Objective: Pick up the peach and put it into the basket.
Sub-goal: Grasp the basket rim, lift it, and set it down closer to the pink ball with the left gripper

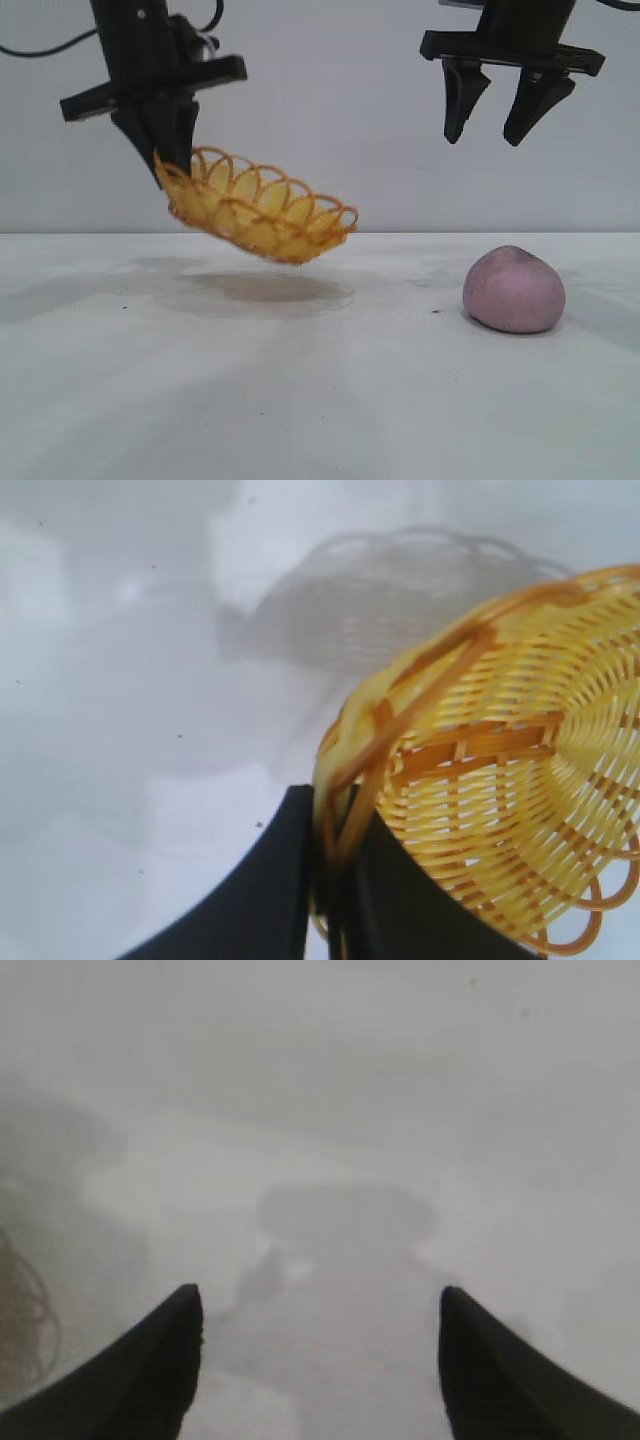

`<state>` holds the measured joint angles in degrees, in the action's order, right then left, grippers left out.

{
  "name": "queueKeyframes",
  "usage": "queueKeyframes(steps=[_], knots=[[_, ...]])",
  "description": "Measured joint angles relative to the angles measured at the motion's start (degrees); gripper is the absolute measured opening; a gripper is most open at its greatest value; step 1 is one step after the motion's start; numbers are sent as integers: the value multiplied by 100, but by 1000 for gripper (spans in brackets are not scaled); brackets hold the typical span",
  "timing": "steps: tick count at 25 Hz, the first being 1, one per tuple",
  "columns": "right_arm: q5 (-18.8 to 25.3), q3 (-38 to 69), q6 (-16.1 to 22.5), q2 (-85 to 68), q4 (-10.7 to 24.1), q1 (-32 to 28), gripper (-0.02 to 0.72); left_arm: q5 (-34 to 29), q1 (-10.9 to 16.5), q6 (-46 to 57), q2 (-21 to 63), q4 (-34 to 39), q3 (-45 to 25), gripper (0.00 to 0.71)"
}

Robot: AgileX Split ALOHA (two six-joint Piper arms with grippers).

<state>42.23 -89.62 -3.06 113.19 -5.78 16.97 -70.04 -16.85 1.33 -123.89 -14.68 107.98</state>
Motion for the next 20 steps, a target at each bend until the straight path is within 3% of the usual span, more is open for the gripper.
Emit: queueKeyframes(steps=[6,14,20], knots=[[-10,0,0,0,0,0,434,430,0,8,566,-307,-1013,0],[-10,0,0,0,0,0,434,2080,0,-308,1492,-2021,-3339,0],[-10,0,0,0,0,0,434,2802,0,-1120,1453,-3116,-4310,0]])
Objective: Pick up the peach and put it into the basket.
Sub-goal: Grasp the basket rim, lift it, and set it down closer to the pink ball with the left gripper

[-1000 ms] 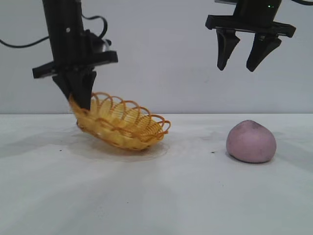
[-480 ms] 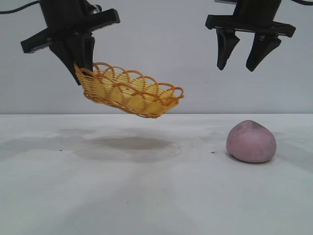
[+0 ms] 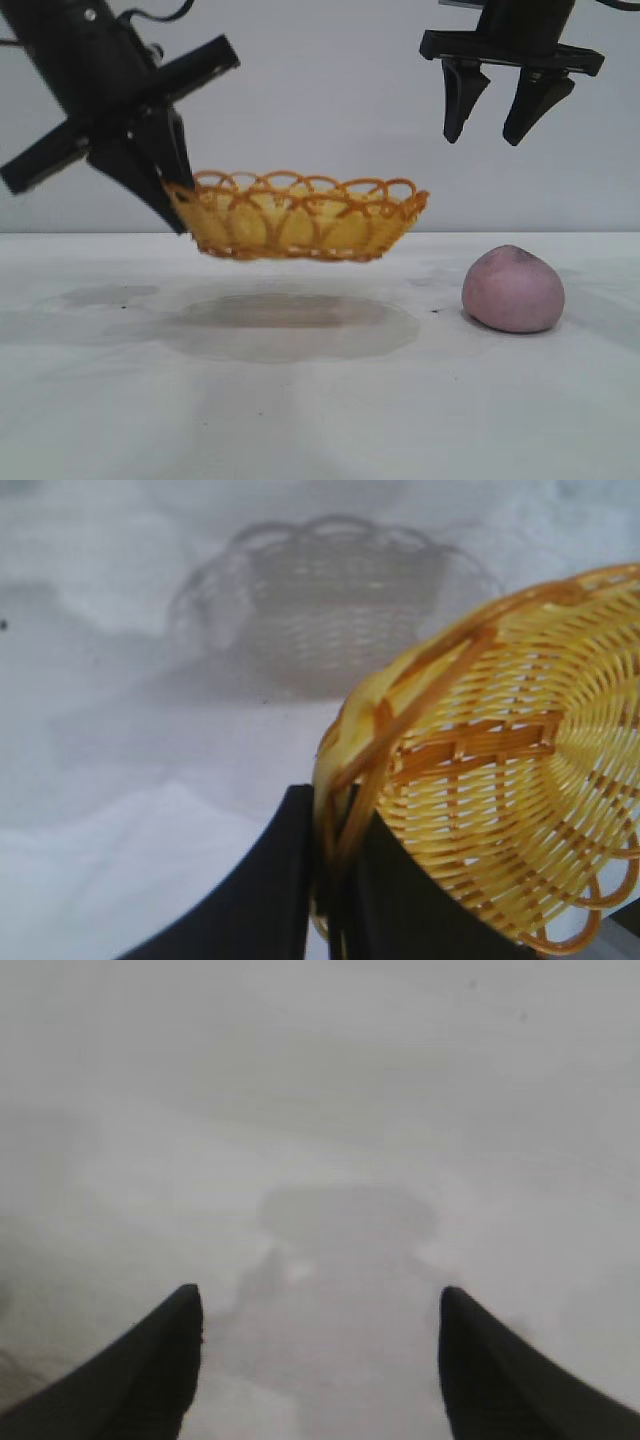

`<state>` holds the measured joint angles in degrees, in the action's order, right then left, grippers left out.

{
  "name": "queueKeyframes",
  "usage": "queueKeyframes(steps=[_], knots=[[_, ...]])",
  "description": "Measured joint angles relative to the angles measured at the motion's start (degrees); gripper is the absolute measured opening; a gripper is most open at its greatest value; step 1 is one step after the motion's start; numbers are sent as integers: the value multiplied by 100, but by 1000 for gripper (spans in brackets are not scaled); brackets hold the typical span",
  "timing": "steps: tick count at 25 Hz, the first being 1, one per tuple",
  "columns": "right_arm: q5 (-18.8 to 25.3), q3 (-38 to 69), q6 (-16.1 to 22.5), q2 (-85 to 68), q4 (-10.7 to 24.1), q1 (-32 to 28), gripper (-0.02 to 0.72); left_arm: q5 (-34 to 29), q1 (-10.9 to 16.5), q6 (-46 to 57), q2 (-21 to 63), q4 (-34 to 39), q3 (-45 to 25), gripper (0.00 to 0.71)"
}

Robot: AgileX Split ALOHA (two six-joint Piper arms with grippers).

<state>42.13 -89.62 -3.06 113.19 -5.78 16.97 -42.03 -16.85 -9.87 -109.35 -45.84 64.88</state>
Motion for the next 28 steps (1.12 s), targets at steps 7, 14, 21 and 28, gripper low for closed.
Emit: queueKeyframes(steps=[7,14,21,28], knots=[[61,0,0,0,-10,0,434,307,0,-643,-431,-733,-49,0],[144,0,0,0,-10,0,434,596,0,-841,-542,-845,-49,0],[152,0,0,0,-10,0,434,622,0,-888,-542,-881,-49,251],[152,0,0,0,-10,0,434,388,0,-935,-542,-945,-49,343]])
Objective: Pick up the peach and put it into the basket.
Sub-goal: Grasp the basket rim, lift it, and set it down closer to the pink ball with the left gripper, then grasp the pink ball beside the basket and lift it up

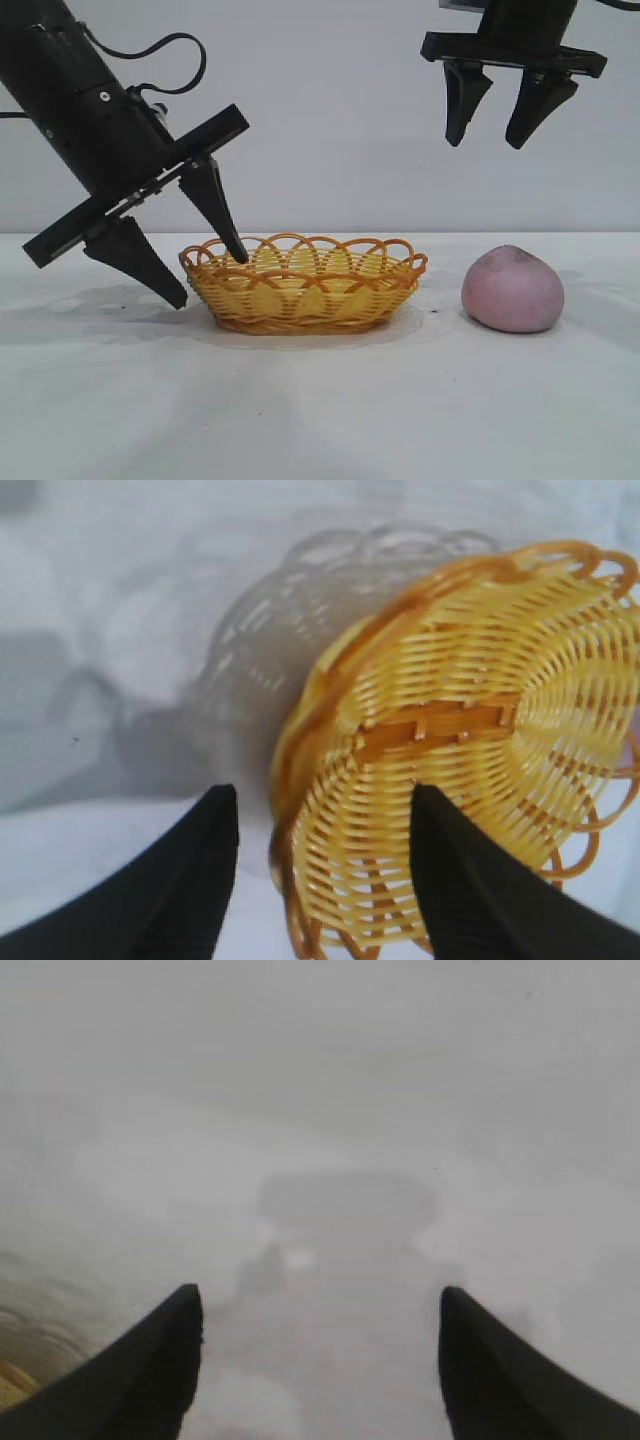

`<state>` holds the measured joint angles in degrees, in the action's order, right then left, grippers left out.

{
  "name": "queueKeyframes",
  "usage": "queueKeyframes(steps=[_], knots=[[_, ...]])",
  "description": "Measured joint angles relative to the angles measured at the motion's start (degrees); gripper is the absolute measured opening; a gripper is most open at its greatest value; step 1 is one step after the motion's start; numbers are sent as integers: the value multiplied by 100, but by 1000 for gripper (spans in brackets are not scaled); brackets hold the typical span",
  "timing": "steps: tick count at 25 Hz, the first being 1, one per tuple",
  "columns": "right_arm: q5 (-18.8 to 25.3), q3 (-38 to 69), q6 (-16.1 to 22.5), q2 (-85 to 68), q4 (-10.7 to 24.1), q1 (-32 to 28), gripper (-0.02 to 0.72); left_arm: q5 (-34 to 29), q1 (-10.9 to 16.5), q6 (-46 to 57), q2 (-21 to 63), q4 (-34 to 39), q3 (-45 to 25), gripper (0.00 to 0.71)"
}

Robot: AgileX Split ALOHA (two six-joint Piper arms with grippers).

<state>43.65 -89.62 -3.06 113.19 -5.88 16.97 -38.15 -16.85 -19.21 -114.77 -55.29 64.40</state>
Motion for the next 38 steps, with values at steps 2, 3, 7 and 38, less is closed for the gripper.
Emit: queueKeyframes(steps=[2,3,7,38], knots=[[0,0,0,0,0,0,434,-86,0,0,46,215,63,384],[0,0,0,0,0,0,434,-112,0,0,89,360,107,368],[0,0,0,0,0,0,434,-264,0,0,299,983,370,368],[78,0,0,0,0,0,434,-1783,1361,1603,411,6090,1645,486]])
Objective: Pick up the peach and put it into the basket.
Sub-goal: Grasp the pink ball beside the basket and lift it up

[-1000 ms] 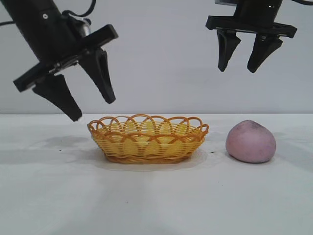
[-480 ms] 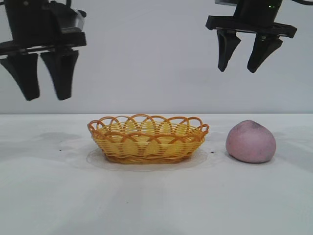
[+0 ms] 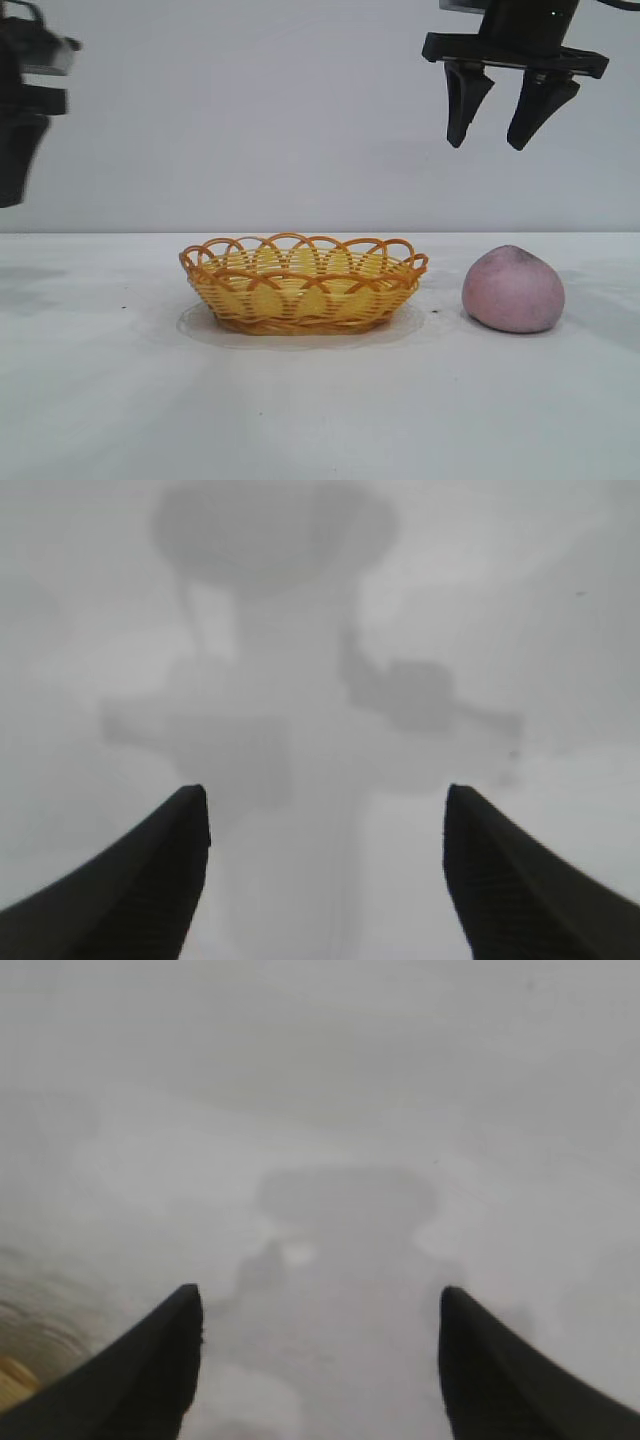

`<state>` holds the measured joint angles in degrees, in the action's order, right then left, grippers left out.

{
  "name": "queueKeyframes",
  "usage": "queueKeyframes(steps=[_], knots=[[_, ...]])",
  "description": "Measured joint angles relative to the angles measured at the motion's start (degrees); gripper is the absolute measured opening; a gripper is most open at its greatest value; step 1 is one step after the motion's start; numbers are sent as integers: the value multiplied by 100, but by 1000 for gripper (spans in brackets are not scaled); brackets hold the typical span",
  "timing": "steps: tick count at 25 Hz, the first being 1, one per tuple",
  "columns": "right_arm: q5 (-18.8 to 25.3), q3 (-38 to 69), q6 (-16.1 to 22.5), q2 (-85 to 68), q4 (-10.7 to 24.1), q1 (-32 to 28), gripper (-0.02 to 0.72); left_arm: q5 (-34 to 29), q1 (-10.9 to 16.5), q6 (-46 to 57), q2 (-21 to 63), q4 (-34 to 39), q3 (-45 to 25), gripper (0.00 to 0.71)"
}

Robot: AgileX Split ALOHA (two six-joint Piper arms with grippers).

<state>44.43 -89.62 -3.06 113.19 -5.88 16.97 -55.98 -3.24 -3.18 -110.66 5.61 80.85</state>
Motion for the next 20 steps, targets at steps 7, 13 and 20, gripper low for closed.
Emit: queueKeyframes(steps=[7,13,20], knots=[[23,0,0,0,0,0,434,-462,334,131,93,118,-32,486],[47,0,0,0,0,0,434,-547,334,154,813,149,-772,486],[47,0,0,0,0,0,434,-346,334,338,2271,139,-2280,486]])
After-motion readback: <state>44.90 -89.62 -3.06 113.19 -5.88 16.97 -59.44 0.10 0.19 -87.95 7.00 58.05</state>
